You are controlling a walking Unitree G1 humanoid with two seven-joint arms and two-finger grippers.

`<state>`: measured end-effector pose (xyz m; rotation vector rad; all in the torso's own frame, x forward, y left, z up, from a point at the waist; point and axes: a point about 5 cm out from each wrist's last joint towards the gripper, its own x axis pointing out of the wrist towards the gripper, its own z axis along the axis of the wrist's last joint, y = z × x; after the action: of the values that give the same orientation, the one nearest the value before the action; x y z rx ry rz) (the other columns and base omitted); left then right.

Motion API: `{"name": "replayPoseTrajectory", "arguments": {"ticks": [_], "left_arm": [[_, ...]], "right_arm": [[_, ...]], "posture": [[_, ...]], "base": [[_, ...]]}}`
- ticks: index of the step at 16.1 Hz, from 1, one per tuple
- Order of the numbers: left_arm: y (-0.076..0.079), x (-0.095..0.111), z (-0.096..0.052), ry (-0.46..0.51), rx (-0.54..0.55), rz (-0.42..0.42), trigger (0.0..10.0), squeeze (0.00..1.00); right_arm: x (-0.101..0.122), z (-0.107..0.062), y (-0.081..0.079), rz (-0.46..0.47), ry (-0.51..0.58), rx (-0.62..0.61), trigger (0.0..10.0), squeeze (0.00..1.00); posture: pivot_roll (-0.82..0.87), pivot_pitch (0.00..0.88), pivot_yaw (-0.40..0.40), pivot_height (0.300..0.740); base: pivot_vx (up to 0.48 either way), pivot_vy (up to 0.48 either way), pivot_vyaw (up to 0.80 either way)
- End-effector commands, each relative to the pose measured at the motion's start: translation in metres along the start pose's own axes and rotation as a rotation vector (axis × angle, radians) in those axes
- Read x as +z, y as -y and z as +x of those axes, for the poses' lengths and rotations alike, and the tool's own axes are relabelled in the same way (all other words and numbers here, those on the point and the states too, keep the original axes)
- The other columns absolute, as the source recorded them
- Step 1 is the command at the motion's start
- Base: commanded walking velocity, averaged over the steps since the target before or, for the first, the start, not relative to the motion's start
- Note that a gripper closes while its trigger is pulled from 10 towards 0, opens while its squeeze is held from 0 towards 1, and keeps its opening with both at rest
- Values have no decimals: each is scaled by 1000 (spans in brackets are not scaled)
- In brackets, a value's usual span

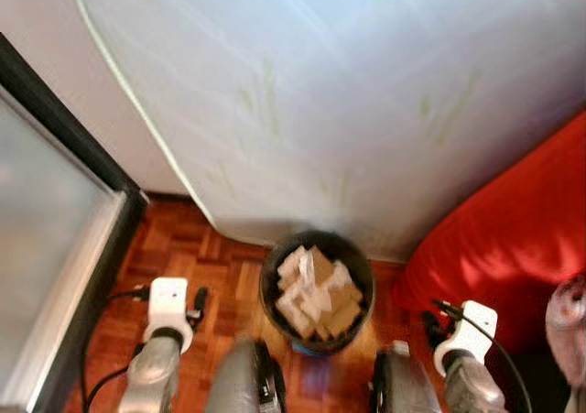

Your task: Clean up the room

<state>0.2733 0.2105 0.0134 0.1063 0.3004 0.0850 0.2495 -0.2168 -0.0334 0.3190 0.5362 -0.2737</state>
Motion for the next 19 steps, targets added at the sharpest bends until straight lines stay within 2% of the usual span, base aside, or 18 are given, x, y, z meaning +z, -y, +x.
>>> {"name": "replayPoseTrajectory", "arguments": {"ticks": [1,2,4,5,10,12,14,18,19], "left_arm": [[-6,-23,-8,-94,17,-14,10000,0],[-5,-30,-8,-134,21,-33,10000,0],[0,-46,-14,-216,1,-20,10000,0],[0,-55,-17,-255,17,-39,10000,0],[3,-74,-26,-375,48,-68,10000,0],[9,-80,-29,-406,49,-90,10000,0],[8,-80,-29,-404,71,-110,10000,0],[11,-89,-35,-463,73,-131,10000,0],[12,-94,-39,-483,73,-136,10000,0]], "right_arm": [[-17,-4,-3,-24,-72,10,10000,0],[-21,-5,-6,-38,-96,15,10000,0],[-32,-9,-2,-37,-145,-7,10000,0],[-39,-12,0,-69,-181,-7,10000,0],[-54,-18,4,-84,-256,-18,10000,0],[-58,-19,0,-135,-278,25,10000,0],[-59,-20,2,-177,-299,32,10000,0],[-59,-20,3,-206,-317,39,10000,0],[-59,-20,3,-209,-319,43,10000,0]], "posture": [[-27,116,81,726],[-25,94,78,740],[-28,67,73,740],[-38,51,70,740],[-44,0,40,740],[-36,0,23,740],[-38,0,7,740],[-40,0,-9,740],[-45,0,-9,740]], "base": [[0,0,0],[0,0,0],[0,0,0],[0,0,0],[0,0,0],[0,0,0],[0,0,0],[0,0,0],[0,0,-763]]}}
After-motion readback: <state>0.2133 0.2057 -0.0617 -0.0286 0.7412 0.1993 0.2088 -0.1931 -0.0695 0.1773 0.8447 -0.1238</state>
